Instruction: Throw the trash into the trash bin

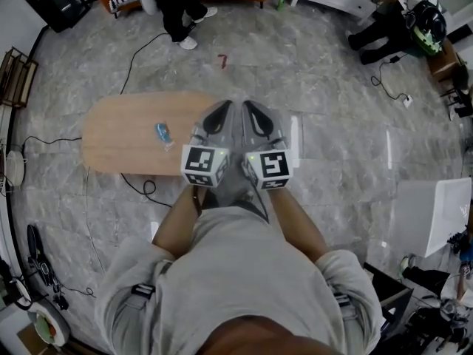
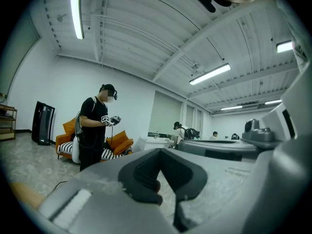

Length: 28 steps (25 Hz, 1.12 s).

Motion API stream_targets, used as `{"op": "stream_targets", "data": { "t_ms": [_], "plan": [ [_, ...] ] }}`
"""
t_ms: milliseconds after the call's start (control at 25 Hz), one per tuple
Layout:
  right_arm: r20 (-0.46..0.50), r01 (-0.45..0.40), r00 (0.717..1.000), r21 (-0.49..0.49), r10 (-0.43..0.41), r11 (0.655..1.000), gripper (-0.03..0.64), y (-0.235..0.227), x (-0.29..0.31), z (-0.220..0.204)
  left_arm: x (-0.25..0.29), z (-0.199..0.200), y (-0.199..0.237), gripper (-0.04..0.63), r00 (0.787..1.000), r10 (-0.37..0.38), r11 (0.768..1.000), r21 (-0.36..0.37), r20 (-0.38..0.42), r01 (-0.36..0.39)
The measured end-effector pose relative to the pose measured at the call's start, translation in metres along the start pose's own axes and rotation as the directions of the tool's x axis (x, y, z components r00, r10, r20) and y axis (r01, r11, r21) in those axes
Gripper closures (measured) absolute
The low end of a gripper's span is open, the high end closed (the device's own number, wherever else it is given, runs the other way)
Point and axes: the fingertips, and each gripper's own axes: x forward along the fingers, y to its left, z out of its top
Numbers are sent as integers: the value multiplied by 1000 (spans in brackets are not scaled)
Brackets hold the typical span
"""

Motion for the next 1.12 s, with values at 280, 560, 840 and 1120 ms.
{"op": "stream_targets", "data": {
  "t_ms": [280,560,840,1120],
  "plan": [
    [27,-66,997,7,66,998,609,-7,-8,14,-1,13,-12,577,998,64,998,-32,25,-63],
    [62,-185,981,35,183,982,609,12,13,9,-28,-4,24,577,975,212,977,33,-58,-211],
    [18,-323,946,26,322,946,609,103,47,-6,-108,-13,109,577,919,390,920,-22,-62,-392],
    [-53,-392,919,-33,390,919,609,197,93,-22,-172,-26,185,577,900,432,897,-72,-59,-435]
  ]
}}
